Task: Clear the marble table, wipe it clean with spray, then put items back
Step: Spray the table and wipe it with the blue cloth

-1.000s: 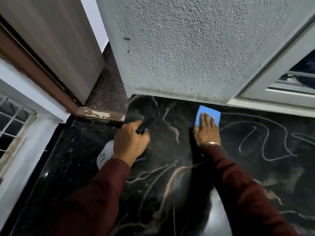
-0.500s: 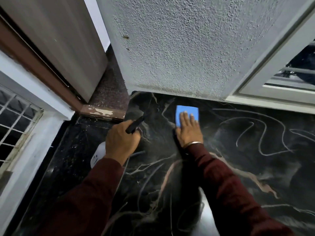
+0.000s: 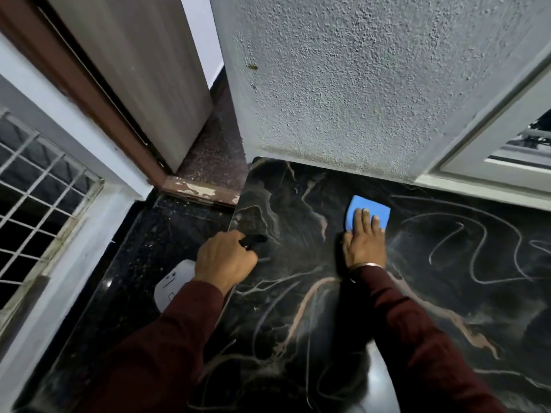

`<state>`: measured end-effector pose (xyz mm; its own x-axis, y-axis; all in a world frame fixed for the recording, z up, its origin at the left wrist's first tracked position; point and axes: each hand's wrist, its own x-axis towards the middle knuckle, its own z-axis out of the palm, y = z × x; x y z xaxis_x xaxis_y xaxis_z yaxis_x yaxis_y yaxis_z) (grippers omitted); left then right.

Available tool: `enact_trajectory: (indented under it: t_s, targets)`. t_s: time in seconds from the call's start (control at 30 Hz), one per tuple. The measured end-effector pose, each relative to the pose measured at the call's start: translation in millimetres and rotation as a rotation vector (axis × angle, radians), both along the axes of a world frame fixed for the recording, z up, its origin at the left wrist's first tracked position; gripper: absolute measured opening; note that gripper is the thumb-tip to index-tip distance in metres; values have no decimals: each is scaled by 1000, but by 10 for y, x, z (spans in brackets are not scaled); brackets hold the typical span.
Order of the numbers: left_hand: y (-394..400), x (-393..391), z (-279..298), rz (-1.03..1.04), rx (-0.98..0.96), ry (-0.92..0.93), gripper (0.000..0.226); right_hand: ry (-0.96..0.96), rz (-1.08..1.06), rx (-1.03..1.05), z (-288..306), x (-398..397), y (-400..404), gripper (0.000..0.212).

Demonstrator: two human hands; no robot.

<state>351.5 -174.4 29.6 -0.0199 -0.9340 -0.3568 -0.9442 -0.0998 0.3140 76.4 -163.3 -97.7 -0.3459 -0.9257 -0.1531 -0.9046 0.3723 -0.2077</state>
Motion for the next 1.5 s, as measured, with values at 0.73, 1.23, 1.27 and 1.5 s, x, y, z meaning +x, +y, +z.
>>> enact_trajectory:
  t_s: [0.73,1.23,1.27,1.5]
  targets:
    - [221,524,-93,345,-96,185,13,37,286,-1,29,779,-325,62]
    - [426,640,-66,327,-116,173,11,34,390,-61,-28,534,229,69]
    - [429,650,-71,322,-117,181,11,37,261,-62,-31,593,222,71]
    - [517,642,-4,293,-126,233,9,23,971,-66,-39,2149,1308,68]
